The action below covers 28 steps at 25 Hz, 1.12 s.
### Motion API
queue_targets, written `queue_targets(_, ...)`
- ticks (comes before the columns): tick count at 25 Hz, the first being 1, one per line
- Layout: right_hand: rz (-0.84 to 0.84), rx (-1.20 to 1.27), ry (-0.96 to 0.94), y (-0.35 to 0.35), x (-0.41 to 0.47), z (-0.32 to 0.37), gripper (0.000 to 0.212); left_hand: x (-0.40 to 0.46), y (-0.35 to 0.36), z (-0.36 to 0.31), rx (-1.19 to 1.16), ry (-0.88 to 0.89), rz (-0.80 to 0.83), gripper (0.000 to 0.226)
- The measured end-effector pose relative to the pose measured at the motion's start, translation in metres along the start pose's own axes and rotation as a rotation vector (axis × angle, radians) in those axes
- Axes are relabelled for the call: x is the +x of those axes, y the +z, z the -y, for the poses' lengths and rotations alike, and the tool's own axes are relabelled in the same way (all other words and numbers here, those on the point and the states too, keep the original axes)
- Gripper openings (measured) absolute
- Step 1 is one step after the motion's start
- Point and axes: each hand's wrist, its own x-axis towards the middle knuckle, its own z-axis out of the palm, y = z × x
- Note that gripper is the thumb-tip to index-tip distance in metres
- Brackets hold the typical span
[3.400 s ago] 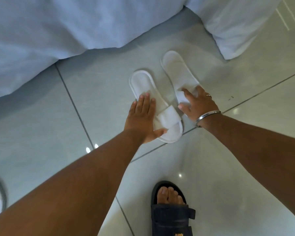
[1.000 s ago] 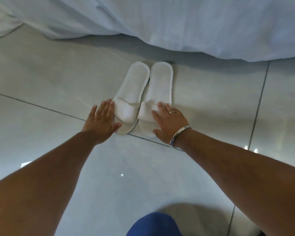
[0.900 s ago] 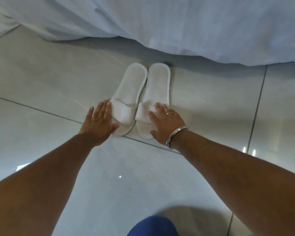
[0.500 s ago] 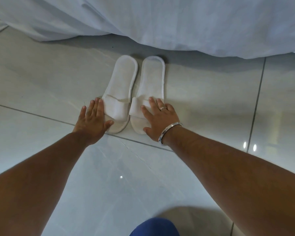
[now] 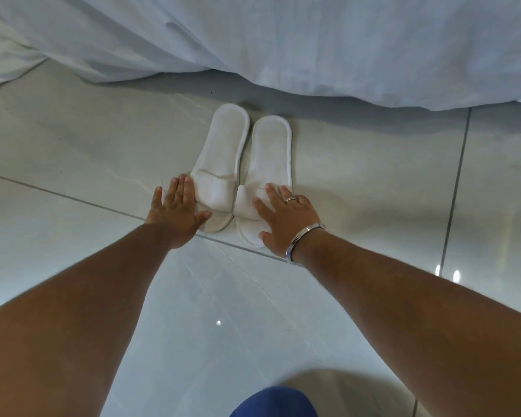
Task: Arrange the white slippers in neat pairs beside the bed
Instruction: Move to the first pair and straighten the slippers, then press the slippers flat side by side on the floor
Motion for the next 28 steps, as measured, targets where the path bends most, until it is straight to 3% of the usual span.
queue_targets(5,-0.073,-0.022,0.033,-0.018,-0.010,-0.007,0.073,-0.011,-0.017,0.006,0.015,-0.002,-0.019,0.091)
queue_targets(8,-0.240,-0.001,0.050,-0.043,-0.063,-0.058,0.077,-0.026,-0.042,-0.021,-0.026,0.004,-0.177,0.095)
queue_targets(10,-0.271,-0.043,0.064,-0.052,-0.122,-0.122,0.074,-0.021,-0.061,-0.080,-0.049,0.116,-0.274,0.094)
queue_targets(12,-0.169,-0.075,0.185,-0.049,-0.201,-0.195,0.071,-0.014,-0.075,-0.175,-0.104,0.291,-0.306,0.092)
queue_targets(16,-0.004,-0.067,0.576,-0.008,-0.352,-0.316,0.069,-0.044,-0.075,-0.391,-0.141,0.682,-0.314,0.089)
queue_targets(19,-0.021,0.062,0.873,0.023,-0.424,-0.364,0.066,-0.093,-0.055,-0.517,-0.128,0.862,-0.209,0.081)
queue_targets(22,-0.070,0.228,1.036,0.051,-0.452,-0.387,0.065,-0.101,-0.041,-0.586,0.043,0.958,-0.163,0.071)
queue_targets(25,-0.060,0.271,0.902,0.070,-0.445,-0.390,0.065,-0.087,-0.037,-0.605,0.128,1.056,-0.169,0.066)
queue_targets(28,-0.068,0.285,0.905,0.083,-0.443,-0.396,0.064,-0.085,-0.033,-0.616,0.134,1.070,-0.205,0.065)
